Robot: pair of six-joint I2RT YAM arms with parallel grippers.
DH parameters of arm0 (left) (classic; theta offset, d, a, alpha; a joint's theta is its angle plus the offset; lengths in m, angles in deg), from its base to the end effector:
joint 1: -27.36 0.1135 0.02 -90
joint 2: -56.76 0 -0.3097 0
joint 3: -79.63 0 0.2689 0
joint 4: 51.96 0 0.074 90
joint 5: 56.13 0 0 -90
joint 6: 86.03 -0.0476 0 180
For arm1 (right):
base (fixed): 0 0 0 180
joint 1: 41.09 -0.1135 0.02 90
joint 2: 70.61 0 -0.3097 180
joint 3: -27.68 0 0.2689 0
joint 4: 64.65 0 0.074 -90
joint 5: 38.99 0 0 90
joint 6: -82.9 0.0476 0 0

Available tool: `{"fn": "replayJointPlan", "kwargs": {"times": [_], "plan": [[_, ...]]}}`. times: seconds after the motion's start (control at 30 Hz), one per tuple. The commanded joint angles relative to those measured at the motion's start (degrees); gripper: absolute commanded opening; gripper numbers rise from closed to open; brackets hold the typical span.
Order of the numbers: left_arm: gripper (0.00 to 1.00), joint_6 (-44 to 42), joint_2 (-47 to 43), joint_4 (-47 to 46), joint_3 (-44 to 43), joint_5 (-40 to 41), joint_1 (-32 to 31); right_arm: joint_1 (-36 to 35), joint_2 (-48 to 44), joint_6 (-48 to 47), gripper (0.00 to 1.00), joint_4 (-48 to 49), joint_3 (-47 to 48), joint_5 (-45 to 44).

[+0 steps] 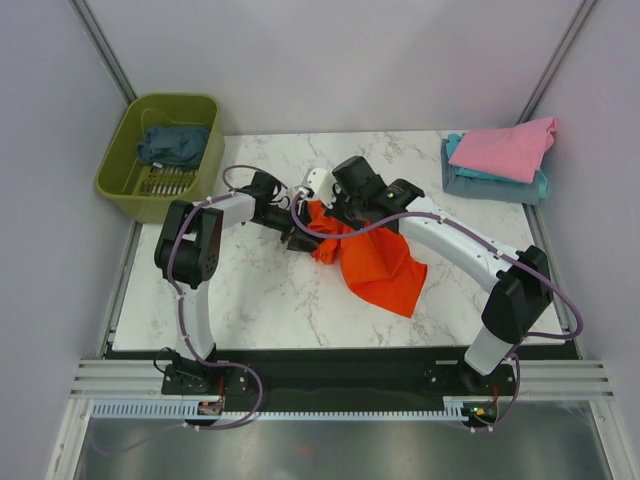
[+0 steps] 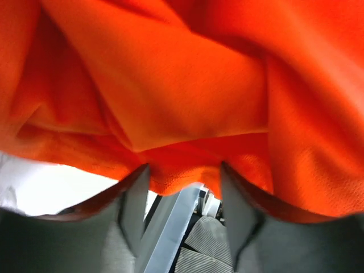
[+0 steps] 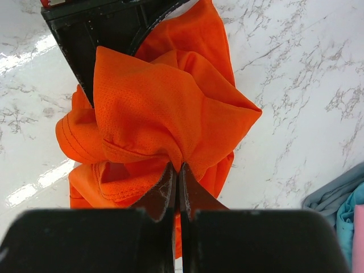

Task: Fold and stack the t-shirts
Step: Flatten the tshirt out

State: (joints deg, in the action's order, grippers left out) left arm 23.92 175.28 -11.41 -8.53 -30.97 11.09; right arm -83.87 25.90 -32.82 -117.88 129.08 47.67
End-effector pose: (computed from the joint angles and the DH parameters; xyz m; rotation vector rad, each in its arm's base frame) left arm 0.4014 -0.1620 0.1607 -0.1914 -2.5718 1.6820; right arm 0.2983 0.2722 0.3533 -1.3362 2.0101 0.0666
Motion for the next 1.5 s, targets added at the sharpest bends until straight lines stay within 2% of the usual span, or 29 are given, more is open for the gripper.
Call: {"fn": "replayJointPlan", "kwargs": {"times": [0.0,0.03,0.1,0.13,0.23,0.33,0.43,0.57,0.7,0.87,1.13,1.3,1.47], "plan": [[0.56,3.5,1.2,-2.6,-2.6,-5.0,-0.9,0.3,0.2,0.6,0.00,1.0,0.4,-0.5],[0.47,3.6,1.2,-2.6,-2.6,-5.2,-0.9,0.5,0.2,0.6,0.00,1.0,0.4,-0.7],[0.37,3.6,0.8,-2.5,-2.3,-5.5,-0.9,0.7,0.0,0.6,0.00,1.0,0.3,-0.8],[0.25,3.6,0.1,-2.6,-1.9,-5.5,-0.9,0.9,0.0,0.6,0.00,1.1,0.3,-0.9],[0.02,3.3,-1.2,-2.1,-0.8,-4.6,-0.8,1.3,-0.2,0.7,0.00,1.2,-0.2,-1.0],[0.02,-0.5,-3.6,2.0,-1.1,-1.4,-0.5,1.8,-0.6,0.8,0.00,1.4,-0.2,-1.6],[0.02,-8.0,-8.4,9.3,-4.3,7.9,0.5,3.8,-1.9,1.8,0.00,2.0,0.0,-3.3],[0.02,-14.7,-16.3,14.3,-8.9,21.6,3.8,8.5,-4.3,3.8,0.00,3.1,0.0,-5.4],[0.02,-21.6,-21.7,17.9,-14.5,29.0,5.2,13.6,-7.0,5.6,0.00,3.3,-0.5,-5.5],[0.02,-23.4,-24.7,19.7,-16.1,32.6,5.8,16.0,-10.5,6.3,0.00,2.8,-2.5,-4.8],[0.02,-26.9,-30.6,23.8,-16.0,33.5,5.8,17.6,-18.7,6.2,0.00,-0.6,-5.9,-3.9],[0.02,-30.6,-38.2,27.7,-16.3,36.7,5.8,19.0,-25.7,7.7,0.00,-0.9,-7.2,-7.6],[0.02,-33.5,-47.0,28.5,-16.1,38.1,5.8,19.7,-34.6,8.3,0.00,-0.3,-9.8,-5.9]]}}
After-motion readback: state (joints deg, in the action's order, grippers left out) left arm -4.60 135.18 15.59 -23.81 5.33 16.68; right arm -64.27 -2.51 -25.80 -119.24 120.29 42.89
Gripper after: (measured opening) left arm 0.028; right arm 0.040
